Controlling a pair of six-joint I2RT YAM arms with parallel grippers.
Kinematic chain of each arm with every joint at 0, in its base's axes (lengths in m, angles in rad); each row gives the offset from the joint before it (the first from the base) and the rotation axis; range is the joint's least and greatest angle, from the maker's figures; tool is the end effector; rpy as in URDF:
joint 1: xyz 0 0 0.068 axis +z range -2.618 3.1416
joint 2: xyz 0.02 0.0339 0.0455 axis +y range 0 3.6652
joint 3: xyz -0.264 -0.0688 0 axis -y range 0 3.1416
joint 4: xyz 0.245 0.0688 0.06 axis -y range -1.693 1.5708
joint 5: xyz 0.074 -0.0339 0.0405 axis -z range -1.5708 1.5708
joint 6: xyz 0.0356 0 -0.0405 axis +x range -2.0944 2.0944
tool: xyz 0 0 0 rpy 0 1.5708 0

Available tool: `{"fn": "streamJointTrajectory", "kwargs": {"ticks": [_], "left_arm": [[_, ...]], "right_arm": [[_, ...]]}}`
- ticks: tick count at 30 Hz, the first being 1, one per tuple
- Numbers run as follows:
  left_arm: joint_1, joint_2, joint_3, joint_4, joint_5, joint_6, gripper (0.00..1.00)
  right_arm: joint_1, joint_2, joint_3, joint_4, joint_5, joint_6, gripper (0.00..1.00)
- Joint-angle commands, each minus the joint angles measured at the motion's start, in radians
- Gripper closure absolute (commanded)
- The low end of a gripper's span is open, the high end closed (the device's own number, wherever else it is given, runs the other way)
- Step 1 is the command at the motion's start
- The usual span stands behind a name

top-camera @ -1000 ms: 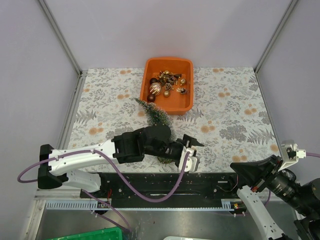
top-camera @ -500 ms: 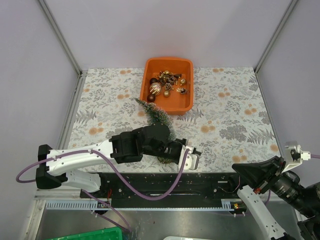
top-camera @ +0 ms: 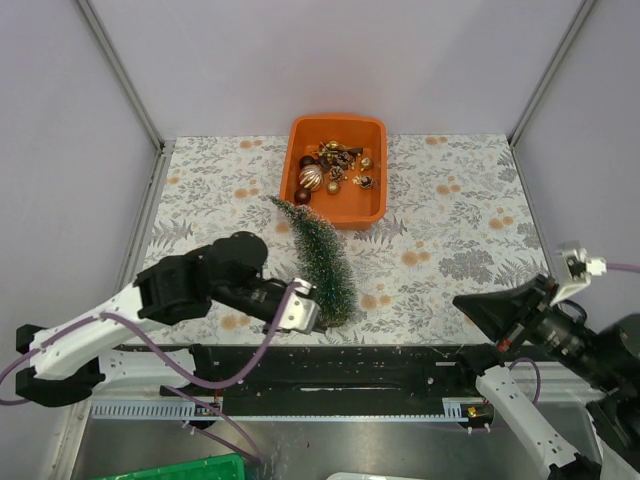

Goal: Decorate the small christmas tree

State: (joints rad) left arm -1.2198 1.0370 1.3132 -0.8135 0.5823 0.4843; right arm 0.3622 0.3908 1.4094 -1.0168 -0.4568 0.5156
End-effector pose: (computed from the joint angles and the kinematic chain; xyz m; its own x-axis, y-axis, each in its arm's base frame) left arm 0.0484 -0.1890 0.4122 0.2850 0.3525 -0.8913 0.9198 -0.3623 0.1509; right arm -0.0436 0.0003 0.4543 -0.3587 0.3373 -0.8704 -0.6363 0.5939 0.4924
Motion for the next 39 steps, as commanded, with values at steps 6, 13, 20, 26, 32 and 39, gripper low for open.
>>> {"fn": "streamJointTrajectory", "kwargs": {"ticks": [6,13,20,26,32,39], "left_arm": [[0.169,-0.281,-0.167,-0.219,0.085,-0.02,1.0],[0.229,-0.451,-0.252,-0.254,0.022,0.005,1.0],[0.25,-0.519,-0.29,-0.193,-0.131,-0.022,1.0],[0.25,-0.586,-0.334,-0.151,-0.36,0.003,1.0],[0.25,-0.666,-0.413,-0.09,-0.568,-0.001,1.0],[0.25,-0.643,-0.433,0.028,-0.654,-0.013,1.0]], "right_arm": [[0.009,0.267,-0.047,0.413,-0.064,-0.006,1.0],[0.009,0.5,0.02,0.627,-0.226,-0.012,1.0],[0.007,0.693,0.152,0.805,-0.312,0.0,1.0],[0.009,0.845,0.233,0.937,-0.384,0.035,1.0],[0.009,0.959,0.279,1.093,-0.437,0.087,1.0],[0.015,1.069,0.335,1.28,-0.487,0.199,1.0]]}}
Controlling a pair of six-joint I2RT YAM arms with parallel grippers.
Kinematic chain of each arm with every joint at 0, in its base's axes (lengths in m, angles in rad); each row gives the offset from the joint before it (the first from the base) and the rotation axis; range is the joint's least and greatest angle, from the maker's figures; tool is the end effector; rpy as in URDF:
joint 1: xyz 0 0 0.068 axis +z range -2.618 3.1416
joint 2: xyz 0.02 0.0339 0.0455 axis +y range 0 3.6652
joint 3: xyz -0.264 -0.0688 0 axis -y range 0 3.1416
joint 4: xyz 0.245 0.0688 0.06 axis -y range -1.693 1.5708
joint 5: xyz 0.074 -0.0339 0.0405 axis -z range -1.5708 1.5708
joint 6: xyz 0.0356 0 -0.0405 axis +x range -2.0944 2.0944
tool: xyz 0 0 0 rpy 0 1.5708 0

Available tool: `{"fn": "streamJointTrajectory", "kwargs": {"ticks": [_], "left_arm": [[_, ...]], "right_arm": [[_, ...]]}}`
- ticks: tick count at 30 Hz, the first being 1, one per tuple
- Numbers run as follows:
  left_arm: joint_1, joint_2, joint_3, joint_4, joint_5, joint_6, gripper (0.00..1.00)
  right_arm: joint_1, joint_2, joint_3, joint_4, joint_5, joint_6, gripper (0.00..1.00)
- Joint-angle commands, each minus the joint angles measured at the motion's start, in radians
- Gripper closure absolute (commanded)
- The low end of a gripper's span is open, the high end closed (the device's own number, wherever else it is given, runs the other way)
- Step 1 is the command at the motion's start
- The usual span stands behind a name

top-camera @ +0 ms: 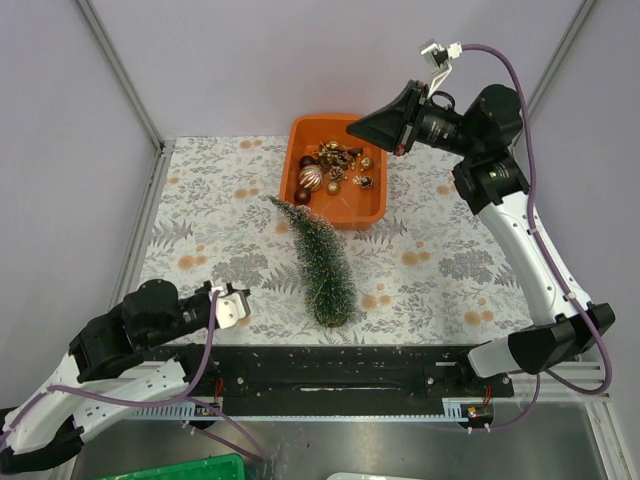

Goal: Decorate the small christmas tree

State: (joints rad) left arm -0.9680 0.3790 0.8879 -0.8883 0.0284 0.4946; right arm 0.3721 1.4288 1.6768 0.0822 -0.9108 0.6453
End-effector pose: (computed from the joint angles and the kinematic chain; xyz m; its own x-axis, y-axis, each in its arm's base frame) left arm 0.0339 -0.0510 0.3424 0.2131 0.5272 -0.8226 0.8376 0.3349 0.4317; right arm 0.2656 0.1338 0.5242 -0.3115 0.2743 -0.9098 -0.9159 0.1683 0.3643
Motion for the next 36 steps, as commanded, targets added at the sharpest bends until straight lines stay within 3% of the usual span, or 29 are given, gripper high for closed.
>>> {"fn": "streamJointTrajectory", "kwargs": {"ticks": [1,6,10,16,20,28,33,36], "left_arm": [[-0.001,0.021,-0.013,0.132,-0.117,-0.025,1.0],[0.002,0.049,-0.003,0.276,-0.217,-0.034,1.0],[0.003,0.04,-0.004,0.348,-0.289,-0.021,1.0],[0.002,-0.067,-0.075,0.58,-0.326,0.102,1.0],[0.002,-0.077,-0.089,0.598,-0.361,0.099,1.0],[0.002,-0.127,-0.15,0.69,-0.3,0.189,1.0],[0.002,-0.141,-0.181,0.715,-0.185,0.274,1.0],[0.002,-0.169,-0.191,0.668,-0.037,0.344,1.0]], "right_arm": [[0.013,0.051,0.084,0.198,-0.043,0.077,1.0],[0.048,0.117,0.152,0.205,-0.065,0.076,1.0],[0.048,0.073,0.077,0.156,-0.043,0.008,1.0],[0.048,-0.002,-0.054,0.077,0.003,-0.082,1.0],[0.047,-0.019,-0.08,0.042,0.015,-0.116,1.0],[0.039,-0.041,-0.111,0.014,0.023,-0.139,1.0],[0.036,-0.051,-0.147,0.004,0.003,-0.144,1.0],[0.034,-0.076,-0.193,0.004,0.016,-0.148,0.98]]}}
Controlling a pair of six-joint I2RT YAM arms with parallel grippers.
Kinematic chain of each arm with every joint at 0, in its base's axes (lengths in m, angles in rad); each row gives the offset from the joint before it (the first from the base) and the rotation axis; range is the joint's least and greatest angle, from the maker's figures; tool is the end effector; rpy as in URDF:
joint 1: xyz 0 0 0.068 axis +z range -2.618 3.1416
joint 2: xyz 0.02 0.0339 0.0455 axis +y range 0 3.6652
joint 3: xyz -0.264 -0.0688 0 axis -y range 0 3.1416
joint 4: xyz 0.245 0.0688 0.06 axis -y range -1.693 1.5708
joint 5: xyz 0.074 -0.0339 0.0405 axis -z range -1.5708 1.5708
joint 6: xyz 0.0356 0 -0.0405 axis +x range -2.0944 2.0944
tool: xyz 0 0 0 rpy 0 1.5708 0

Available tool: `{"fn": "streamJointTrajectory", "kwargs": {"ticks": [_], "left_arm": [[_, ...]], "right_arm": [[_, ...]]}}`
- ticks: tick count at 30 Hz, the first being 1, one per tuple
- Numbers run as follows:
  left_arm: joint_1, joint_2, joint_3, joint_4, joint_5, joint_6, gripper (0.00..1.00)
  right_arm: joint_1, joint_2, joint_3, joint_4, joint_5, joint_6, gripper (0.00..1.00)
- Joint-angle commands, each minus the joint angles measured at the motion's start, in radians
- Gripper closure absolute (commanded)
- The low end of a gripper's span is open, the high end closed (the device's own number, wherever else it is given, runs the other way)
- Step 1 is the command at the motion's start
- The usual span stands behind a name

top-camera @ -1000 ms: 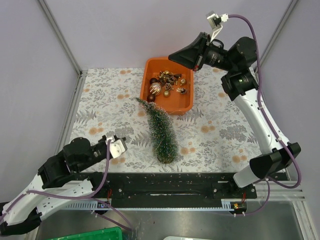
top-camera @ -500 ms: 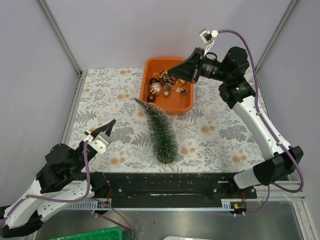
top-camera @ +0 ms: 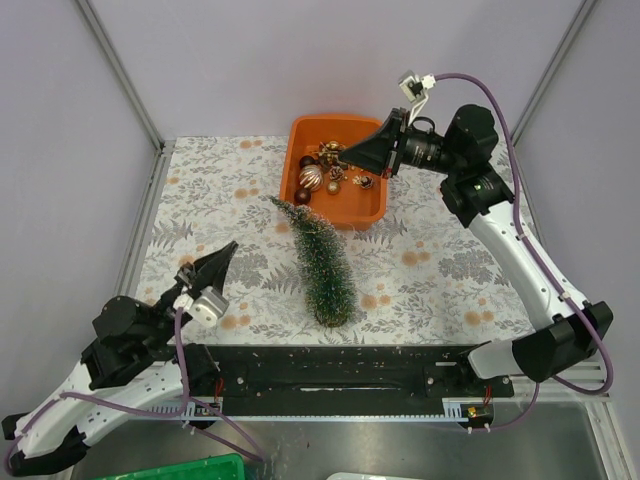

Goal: Decorate the small christmas tree

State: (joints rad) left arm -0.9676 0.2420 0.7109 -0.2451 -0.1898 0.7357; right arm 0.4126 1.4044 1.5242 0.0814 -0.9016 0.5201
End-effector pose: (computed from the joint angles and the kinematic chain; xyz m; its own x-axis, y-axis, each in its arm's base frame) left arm 0.0403 -0.0467 0.3652 0.5661 0.3400 -0.7510 0.4377 0.6480 0.6233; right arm 0.2696 0.1485 0.4819 -0.3146 0.1988 -0.9282 -0.9178 0.1859 0.3509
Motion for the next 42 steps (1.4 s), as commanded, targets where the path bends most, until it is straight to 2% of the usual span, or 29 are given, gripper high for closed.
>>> {"fn": "streamJointTrajectory", "kwargs": {"ticks": [1,7,11,14,21,25,30,36,42], "left_arm": [[0.001,-0.044,-0.021,0.009,0.243,0.144,1.0],[0.001,-0.108,-0.074,-0.065,0.472,0.381,1.0],[0.003,-0.159,-0.128,-0.069,0.552,0.534,1.0],[0.001,-0.23,-0.183,-0.062,0.582,0.638,1.0],[0.001,-0.308,-0.252,0.064,0.518,0.703,1.0],[0.003,-0.288,-0.219,0.032,0.471,0.653,1.0],[0.003,-0.293,-0.209,-0.005,0.48,0.648,1.0],[0.003,-0.29,-0.205,-0.014,0.478,0.642,1.0],[0.003,-0.277,-0.197,-0.017,0.471,0.642,1.0]], "right_arm": [[-0.008,-0.062,-0.054,0.004,0.012,-0.025,0.97],[-0.018,-0.085,-0.088,0.001,0.016,-0.022,0.96],[-0.026,-0.088,-0.098,-0.003,0.018,-0.023,0.96],[-0.032,-0.096,-0.11,-0.003,0.018,-0.025,0.97],[-0.041,-0.111,-0.128,-0.002,-0.023,-0.025,0.95],[-0.041,-0.134,-0.171,-0.005,-0.066,-0.02,0.83],[-0.043,-0.251,-0.353,-0.055,-0.031,-0.054,0.55],[-0.043,-0.344,-0.513,-0.025,-0.028,-0.002,0.43],[-0.043,-0.337,-0.573,-0.003,-0.025,0.015,0.41]]}}
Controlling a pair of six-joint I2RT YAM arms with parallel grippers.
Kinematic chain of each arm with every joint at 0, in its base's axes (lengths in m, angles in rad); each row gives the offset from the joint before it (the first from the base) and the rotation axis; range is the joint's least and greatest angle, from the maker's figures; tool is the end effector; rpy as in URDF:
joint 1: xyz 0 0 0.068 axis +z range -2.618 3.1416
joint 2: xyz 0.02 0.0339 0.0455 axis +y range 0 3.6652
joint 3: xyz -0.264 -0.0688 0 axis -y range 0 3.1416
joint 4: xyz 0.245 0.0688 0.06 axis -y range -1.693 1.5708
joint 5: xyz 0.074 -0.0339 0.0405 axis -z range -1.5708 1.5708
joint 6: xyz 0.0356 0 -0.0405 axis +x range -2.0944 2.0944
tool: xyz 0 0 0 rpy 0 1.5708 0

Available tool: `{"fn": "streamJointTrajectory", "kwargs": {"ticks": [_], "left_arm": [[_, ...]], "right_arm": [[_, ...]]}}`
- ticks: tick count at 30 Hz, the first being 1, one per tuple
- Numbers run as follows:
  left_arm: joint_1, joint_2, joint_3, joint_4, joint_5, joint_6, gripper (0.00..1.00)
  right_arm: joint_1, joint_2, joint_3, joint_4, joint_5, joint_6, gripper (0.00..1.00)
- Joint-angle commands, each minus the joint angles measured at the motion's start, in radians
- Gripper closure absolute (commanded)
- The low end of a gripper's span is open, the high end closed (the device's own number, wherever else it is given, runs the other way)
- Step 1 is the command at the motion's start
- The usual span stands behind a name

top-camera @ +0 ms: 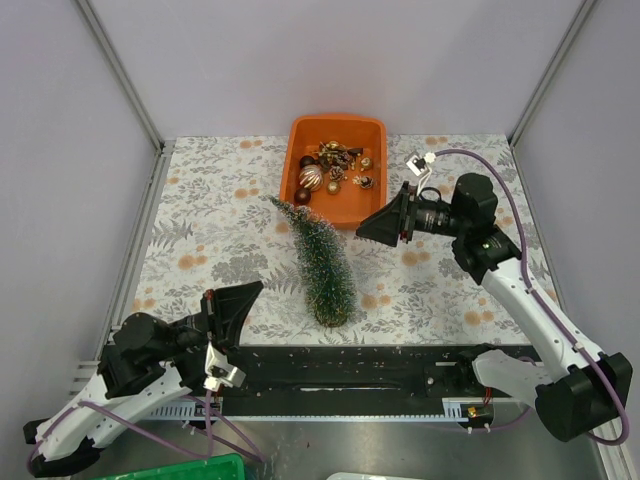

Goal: Decorate the small christmas tree

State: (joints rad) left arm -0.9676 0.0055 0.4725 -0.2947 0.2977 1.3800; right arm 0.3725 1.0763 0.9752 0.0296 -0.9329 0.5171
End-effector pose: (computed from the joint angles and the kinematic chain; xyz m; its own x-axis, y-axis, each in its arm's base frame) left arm 0.0221 -0.0506 0.2974 0.9524 0.2720 -0.1375 0.0849 0.1963 0.9769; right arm 0.2126 0.1138 0.3740 -0.5339 0.1074 -0.8387 -0.8043 0.2415 0.5430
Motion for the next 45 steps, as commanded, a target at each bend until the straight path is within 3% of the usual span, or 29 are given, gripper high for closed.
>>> {"fn": "streamJointTrajectory", "kwargs": {"ticks": [1,8,19,29,31,34,36,45], "left_arm": [[0.003,-0.039,0.044,0.031,-0.02,-0.006,1.0],[0.003,-0.018,0.057,0.032,-0.037,-0.018,1.0],[0.003,0.028,0.063,0.046,-0.08,-0.039,1.0],[0.003,0.042,0.068,0.058,-0.101,-0.053,1.0],[0.003,0.045,0.068,0.055,-0.101,-0.053,1.0],[0.003,0.047,0.069,0.057,-0.101,-0.055,1.0],[0.003,0.048,0.071,0.057,-0.104,-0.053,1.0],[0.003,0.047,0.072,0.058,-0.106,-0.055,1.0]], "right_arm": [[-0.003,-0.004,-0.035,0.052,0.008,0.021,0.41],[-0.001,0.022,-0.078,0.13,-0.004,0.064,0.44],[0.006,0.016,-0.139,0.276,-0.014,0.17,0.77],[0.016,-0.022,-0.174,0.267,0.006,0.175,0.89],[0.016,-0.029,-0.179,0.26,0.014,0.173,0.87],[0.017,-0.03,-0.188,0.262,0.031,0.173,0.63],[0.017,-0.029,-0.194,0.271,0.039,0.176,0.56],[0.045,0.017,-0.201,0.34,0.051,0.207,0.55]]}}
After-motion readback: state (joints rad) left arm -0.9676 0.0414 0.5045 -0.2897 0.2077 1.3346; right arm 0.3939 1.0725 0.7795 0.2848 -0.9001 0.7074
